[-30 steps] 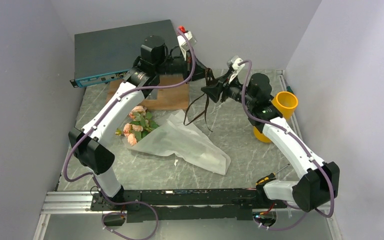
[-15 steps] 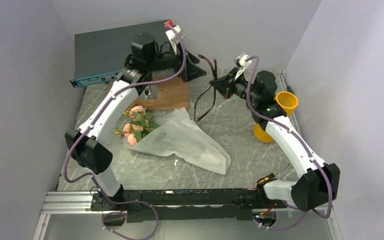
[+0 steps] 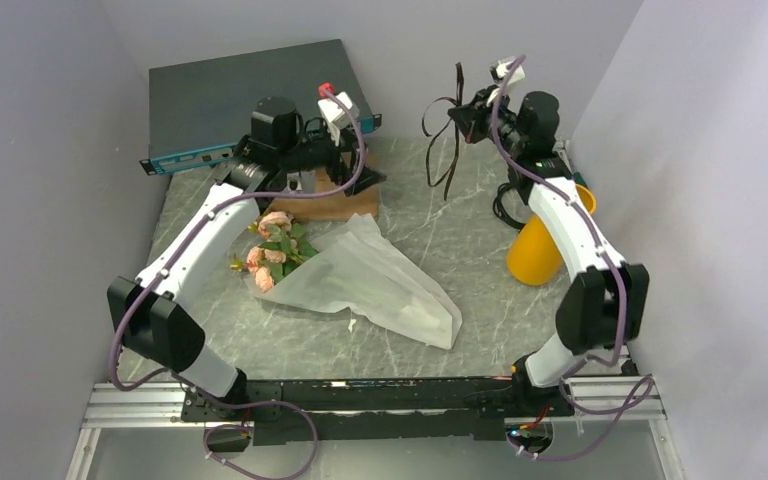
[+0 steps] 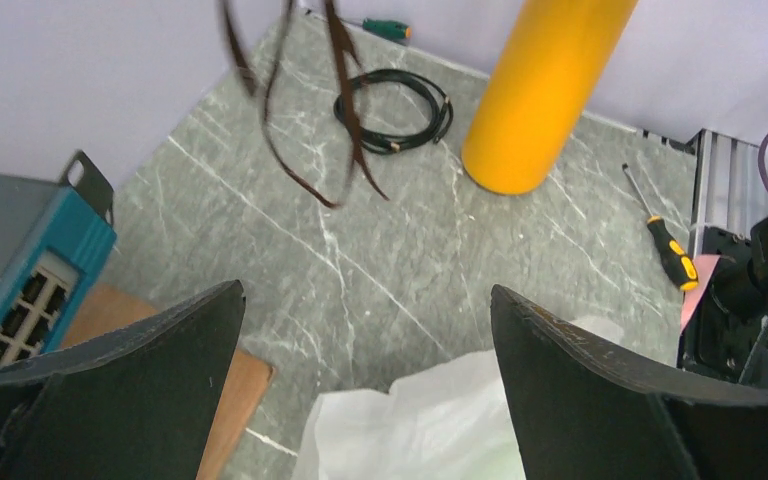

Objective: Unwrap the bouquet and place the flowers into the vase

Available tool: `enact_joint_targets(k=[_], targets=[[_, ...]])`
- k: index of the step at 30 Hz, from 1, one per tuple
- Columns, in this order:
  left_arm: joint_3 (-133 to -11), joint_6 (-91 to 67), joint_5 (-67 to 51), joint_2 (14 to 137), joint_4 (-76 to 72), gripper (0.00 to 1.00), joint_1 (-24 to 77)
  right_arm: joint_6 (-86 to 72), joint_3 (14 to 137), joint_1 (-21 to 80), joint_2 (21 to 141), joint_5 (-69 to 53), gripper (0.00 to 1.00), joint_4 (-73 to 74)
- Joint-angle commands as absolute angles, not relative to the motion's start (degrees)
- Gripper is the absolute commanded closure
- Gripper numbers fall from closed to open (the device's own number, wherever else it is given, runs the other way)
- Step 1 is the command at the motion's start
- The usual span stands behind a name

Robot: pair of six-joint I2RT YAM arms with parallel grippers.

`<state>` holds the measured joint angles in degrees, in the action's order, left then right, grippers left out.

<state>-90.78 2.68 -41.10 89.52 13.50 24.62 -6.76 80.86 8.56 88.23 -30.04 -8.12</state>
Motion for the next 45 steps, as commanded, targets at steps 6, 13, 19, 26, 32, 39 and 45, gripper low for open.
enact_joint_targets(k=[6, 13, 19, 26, 32, 39, 45], targets=[[-80.95, 15.70, -42.84, 81.27, 19.64, 0.01, 25.14, 0.46, 97.89, 8.44, 108.13, -22.26, 1.00, -6.37], [-72.11, 19.66, -40.88, 76.73, 22.91, 0.01, 25.14, 4.24, 112.54, 8.44, 127.11, -19.14, 1.00, -3.37], [-66.95, 17.83, -36.77, 75.89, 23.41, 0.01, 24.99, 6.18, 132.30, 8.44, 144.42, -18.90, 0.43, 17.55], [-64.86, 17.18, -36.28, 76.70, 25.53, 0.01, 24.09, 8.79, 119.04, 8.52, 135.73, -21.34, 0.13, 15.45], [-64.55, 15.98, -36.07, 77.09, 26.69, 0.01, 22.89, 12.07, 118.85, 8.53, 129.30, -28.30, 0.02, 24.96], [-62.70, 17.32, -37.52, 75.36, 27.51, 0.01, 21.07, 16.19, 114.37, 8.73, 118.62, -42.90, 0.00, 37.19], [-57.96, 23.42, -38.23, 73.08, 27.17, 0.01, 21.09, 12.61, 103.61, 12.50, 108.54, -52.52, 0.00, 38.85]])
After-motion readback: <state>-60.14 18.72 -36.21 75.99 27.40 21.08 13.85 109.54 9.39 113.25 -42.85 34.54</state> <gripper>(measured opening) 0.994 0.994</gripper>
